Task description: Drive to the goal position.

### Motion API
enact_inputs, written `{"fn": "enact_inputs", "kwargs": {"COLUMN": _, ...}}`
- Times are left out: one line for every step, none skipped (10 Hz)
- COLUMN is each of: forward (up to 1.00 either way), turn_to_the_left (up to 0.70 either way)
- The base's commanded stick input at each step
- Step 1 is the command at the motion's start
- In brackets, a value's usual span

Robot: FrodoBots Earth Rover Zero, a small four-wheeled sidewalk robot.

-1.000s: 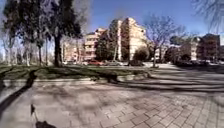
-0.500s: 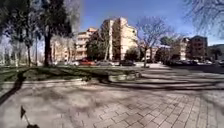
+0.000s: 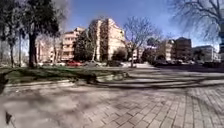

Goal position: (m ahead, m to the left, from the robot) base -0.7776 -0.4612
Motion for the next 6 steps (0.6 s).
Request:
{"fn": "enact_inputs", "kwargs": {"forward": -1.00, "turn_to_the_left": 0.00}}
{"fn": "enact_inputs", "kwargs": {"forward": -0.57, "turn_to_the_left": 0.00}}
{"fn": "enact_inputs", "kwargs": {"forward": 0.00, "turn_to_the_left": 0.00}}
{"fn": "enact_inputs", "kwargs": {"forward": 0.00, "turn_to_the_left": 0.00}}
{"fn": "enact_inputs", "kwargs": {"forward": 0.00, "turn_to_the_left": 0.00}}
{"fn": "enact_inputs", "kwargs": {"forward": 0.00, "turn_to_the_left": 0.00}}
